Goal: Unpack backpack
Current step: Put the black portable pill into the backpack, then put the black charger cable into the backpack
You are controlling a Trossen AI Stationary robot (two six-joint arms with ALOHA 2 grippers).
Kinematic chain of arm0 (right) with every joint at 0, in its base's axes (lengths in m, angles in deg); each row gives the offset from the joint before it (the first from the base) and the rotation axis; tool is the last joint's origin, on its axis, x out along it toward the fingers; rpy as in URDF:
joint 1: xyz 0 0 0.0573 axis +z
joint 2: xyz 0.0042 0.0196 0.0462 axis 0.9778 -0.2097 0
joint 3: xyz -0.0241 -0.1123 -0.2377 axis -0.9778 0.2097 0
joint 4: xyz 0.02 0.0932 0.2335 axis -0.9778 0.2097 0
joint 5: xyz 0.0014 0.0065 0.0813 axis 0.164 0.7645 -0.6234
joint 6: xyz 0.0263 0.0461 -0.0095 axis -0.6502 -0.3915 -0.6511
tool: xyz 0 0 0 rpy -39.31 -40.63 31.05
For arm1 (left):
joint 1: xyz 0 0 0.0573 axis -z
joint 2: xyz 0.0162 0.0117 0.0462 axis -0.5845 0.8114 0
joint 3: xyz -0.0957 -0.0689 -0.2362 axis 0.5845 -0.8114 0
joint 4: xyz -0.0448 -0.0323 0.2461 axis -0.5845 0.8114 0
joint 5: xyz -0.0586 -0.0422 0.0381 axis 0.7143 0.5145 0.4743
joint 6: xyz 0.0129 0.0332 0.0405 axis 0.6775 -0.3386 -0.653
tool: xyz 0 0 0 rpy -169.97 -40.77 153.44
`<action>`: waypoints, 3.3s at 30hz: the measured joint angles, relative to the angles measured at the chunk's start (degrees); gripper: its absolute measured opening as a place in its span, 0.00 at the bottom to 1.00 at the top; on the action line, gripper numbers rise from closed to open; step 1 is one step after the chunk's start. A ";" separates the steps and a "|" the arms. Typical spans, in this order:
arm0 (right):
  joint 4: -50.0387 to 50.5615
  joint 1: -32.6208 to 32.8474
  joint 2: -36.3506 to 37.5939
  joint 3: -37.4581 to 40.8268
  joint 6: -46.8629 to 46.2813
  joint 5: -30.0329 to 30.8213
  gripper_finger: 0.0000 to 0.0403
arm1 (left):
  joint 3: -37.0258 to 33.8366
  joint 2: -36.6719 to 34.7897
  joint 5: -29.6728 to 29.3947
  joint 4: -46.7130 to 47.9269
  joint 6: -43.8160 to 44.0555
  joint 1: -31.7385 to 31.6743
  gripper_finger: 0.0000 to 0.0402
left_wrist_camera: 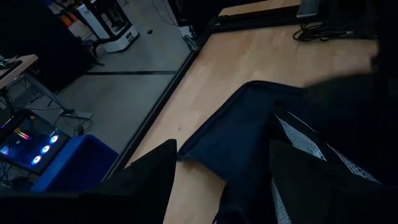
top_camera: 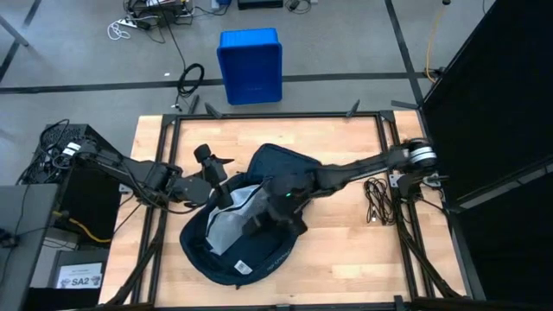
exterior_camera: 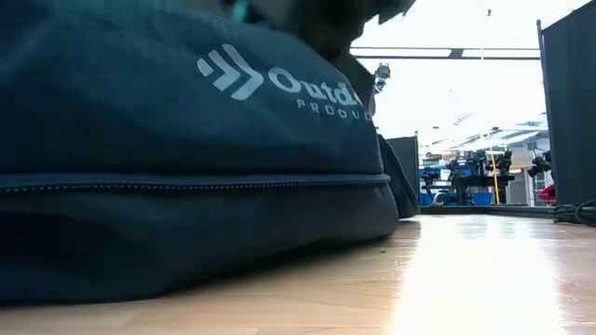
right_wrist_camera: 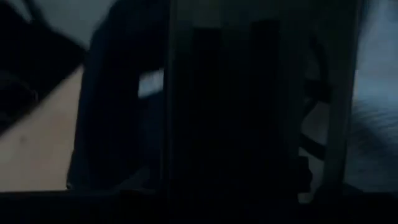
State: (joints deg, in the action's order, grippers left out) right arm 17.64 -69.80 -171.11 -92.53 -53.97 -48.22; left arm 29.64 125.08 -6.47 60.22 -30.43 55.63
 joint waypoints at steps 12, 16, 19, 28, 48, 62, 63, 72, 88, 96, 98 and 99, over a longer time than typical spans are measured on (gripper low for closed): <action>-1.06 0.04 -3.68 -1.92 0.69 10.49 0.77 | 0.00 0.00 -0.02 0.43 0.00 0.00 0.57; -1.51 0.16 -1.93 -1.95 0.66 14.21 0.95 | 0.00 0.00 -0.04 0.39 0.02 0.02 0.57; 0.11 0.39 0.16 -1.95 0.73 15.99 0.88 | 0.00 0.00 -0.04 0.37 0.00 0.02 0.57; 15.60 1.07 12.27 -1.92 -5.68 24.28 0.64 | 0.00 0.00 -0.04 0.67 0.01 0.02 0.57; 43.07 -4.99 37.57 37.67 -63.11 24.33 0.49 | 0.00 0.00 0.73 0.89 0.22 0.00 0.57; 35.04 -7.94 40.50 55.08 -74.67 14.06 0.59 | 0.02 0.40 2.05 0.85 0.11 0.02 0.57; 34.66 -7.96 40.23 55.22 -74.98 13.84 0.60 | 0.02 0.54 2.06 0.85 0.11 0.02 0.57; 25.32 -7.29 38.05 55.12 -70.71 8.14 0.34 | 0.02 0.62 2.11 0.80 0.02 0.02 0.57; 19.62 -5.16 38.69 39.63 -57.50 12.84 0.01 | 0.02 0.63 2.19 -0.06 0.00 0.02 0.57; -3.28 -2.85 38.36 24.01 -34.38 13.22 0.00 | 0.02 0.63 2.16 -0.78 -0.02 0.02 0.57; -12.73 -2.42 36.91 22.62 -29.91 9.51 0.00 | 0.02 0.63 2.16 -0.94 -0.02 0.01 0.57; -16.02 -2.22 35.79 22.06 -28.46 7.78 0.00 | 0.02 0.63 2.16 -1.07 -0.04 0.02 0.57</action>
State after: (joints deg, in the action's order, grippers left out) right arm 1.62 -72.02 -135.32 -70.46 -82.43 -40.44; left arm 29.66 125.71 -4.31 59.15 -30.47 55.64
